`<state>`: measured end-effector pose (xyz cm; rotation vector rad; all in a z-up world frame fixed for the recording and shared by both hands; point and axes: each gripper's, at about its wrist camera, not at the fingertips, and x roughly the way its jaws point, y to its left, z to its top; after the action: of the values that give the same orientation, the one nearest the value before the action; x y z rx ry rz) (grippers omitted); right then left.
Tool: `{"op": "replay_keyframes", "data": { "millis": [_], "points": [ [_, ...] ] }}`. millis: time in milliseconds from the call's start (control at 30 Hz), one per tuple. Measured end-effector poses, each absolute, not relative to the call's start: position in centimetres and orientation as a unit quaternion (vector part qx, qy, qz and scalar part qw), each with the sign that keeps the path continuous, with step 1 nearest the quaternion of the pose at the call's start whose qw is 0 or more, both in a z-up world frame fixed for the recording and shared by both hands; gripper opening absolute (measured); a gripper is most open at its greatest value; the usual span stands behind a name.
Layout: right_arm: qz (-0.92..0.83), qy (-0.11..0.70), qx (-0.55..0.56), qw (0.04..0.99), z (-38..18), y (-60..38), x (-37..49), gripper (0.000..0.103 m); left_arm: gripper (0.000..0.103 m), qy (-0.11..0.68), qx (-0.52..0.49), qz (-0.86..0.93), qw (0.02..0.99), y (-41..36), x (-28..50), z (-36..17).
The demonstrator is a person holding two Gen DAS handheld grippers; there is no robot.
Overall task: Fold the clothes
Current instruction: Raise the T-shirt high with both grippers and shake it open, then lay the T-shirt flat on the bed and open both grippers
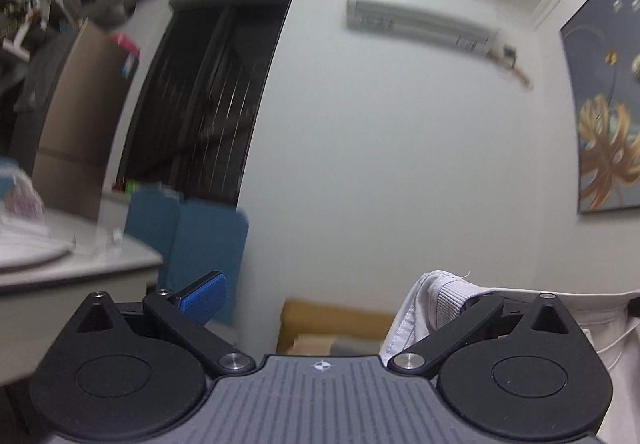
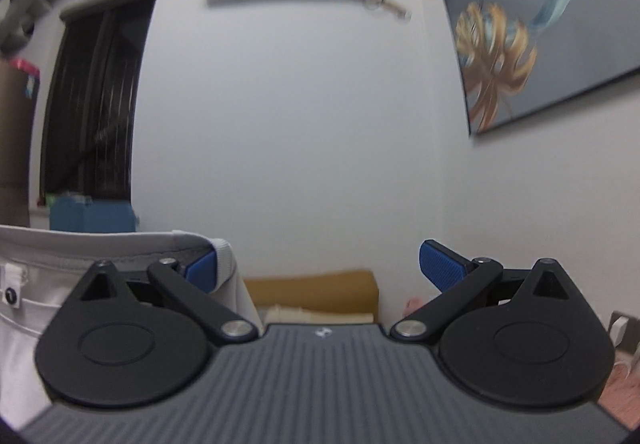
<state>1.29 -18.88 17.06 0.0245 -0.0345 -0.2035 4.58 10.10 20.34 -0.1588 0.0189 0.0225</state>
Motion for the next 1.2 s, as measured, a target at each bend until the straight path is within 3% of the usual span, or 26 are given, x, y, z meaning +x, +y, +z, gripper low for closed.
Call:
{"op": "replay_keyframes", "data": {
  "millis": [300, 500, 633, 767, 967, 1200],
  "points": [
    [-0.117, 0.065, 0.003, 0.991, 7.6, -17.7, 25.4, 0.103, 0.103, 0.094, -0.049, 0.056, 0.993, 12.1, 30.0, 9.1],
    [-0.118, 0.138, 0.005, 0.983, -3.6, -17.0, 40.4, 0.103, 0.103, 0.186, -0.047, 0.087, 0.978, 14.1, 45.6, -4.0],
    [-0.100, 0.203, -0.002, 0.974, -11.7, -16.7, 46.7, 0.103, 0.103, 0.267, -0.059, 0.091, 0.957, 15.8, 52.0, -13.6],
    [-0.071, 0.288, 0.004, 0.955, -17.6, -16.8, 50.4, 0.103, 0.102, 0.349, -0.067, 0.081, 0.931, 17.0, 55.3, -19.8],
    [0.020, 0.365, 0.005, 0.931, -19.3, -15.8, 51.9, 0.103, 0.102, 0.431, -0.044, 0.042, 0.900, 17.3, 58.0, -21.0],
    [0.073, 0.344, -0.009, 0.936, -15.4, -13.0, 49.4, 0.103, 0.103, 0.414, -0.034, 0.002, 0.910, 16.5, 53.9, -16.2]
  ]
}}
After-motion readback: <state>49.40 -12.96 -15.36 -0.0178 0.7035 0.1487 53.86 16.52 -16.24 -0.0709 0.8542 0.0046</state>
